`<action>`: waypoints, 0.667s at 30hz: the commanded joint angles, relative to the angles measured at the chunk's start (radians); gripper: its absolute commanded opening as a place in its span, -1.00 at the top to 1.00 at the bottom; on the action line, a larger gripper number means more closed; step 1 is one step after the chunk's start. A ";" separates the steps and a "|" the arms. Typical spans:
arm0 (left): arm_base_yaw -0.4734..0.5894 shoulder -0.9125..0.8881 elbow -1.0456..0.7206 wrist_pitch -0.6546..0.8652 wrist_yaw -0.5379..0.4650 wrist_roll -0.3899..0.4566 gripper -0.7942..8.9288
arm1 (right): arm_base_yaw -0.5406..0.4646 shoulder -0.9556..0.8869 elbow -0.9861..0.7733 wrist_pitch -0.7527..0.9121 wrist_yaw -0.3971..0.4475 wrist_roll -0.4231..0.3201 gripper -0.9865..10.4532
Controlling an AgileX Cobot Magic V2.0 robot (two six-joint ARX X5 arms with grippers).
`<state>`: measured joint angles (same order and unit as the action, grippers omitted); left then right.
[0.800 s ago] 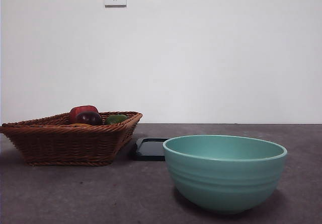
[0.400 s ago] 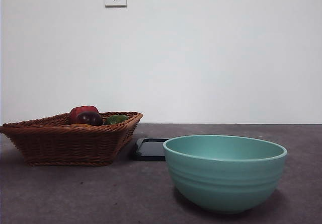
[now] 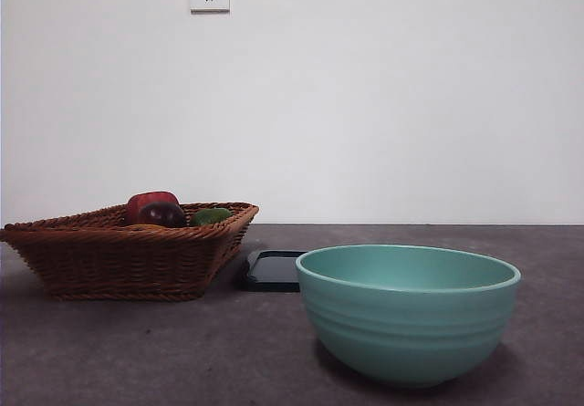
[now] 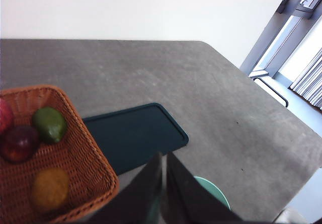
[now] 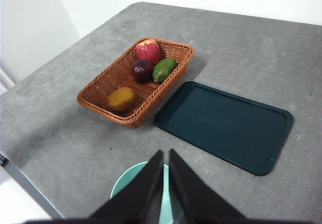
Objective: Pick up the wifruite, put it on the bowl, pick up the plate, put it on desk
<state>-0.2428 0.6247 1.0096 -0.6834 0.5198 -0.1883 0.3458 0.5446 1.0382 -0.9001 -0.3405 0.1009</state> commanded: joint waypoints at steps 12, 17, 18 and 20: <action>-0.006 0.002 0.018 0.011 0.002 -0.015 -0.45 | 0.005 0.002 0.018 0.010 0.000 -0.007 -0.16; -0.006 0.002 0.018 -0.016 0.002 -0.023 -0.45 | 0.005 0.002 0.018 0.009 0.000 -0.007 -0.16; -0.006 0.002 0.018 -0.027 0.002 -0.023 -0.45 | 0.005 0.002 0.018 0.009 0.000 -0.007 -0.16; -0.006 0.004 0.021 -0.058 0.000 -0.023 -0.45 | 0.005 0.002 0.018 0.009 0.000 -0.007 -0.16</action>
<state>-0.2455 0.6220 1.0096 -0.7406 0.5205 -0.2047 0.3458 0.5446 1.0382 -0.9005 -0.3405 0.1005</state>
